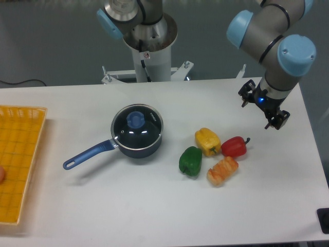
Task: Open the lid
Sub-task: 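Move the open gripper over toward the saucepan's blue lid knob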
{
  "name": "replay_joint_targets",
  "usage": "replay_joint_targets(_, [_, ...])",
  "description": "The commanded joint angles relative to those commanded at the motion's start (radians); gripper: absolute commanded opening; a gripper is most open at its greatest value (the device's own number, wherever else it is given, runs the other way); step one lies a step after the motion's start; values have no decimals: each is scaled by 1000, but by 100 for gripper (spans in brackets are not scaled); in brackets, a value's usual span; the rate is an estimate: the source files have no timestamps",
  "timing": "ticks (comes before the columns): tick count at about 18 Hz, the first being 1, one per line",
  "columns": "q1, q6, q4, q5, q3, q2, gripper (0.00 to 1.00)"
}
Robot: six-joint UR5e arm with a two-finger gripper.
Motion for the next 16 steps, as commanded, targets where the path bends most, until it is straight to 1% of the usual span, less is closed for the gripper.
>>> replay_joint_targets(4, [-3,3,2,0,-3,5,100])
replay_joint_targets(7, [-31,12,5,2,-5,8,100])
replay_joint_targets(10, [-40,2,25,-11,-17,11,100])
replay_joint_targets(11, [-37,0,26,-26,-26,18,100])
replay_joint_targets(13, [-32,-2,26,-54,-44,54,100])
replay_joint_targets(15, [-40,-12,31,-61,-60,75,100])
replay_joint_targets(16, [-43,-65,31,-63,-69,84,100])
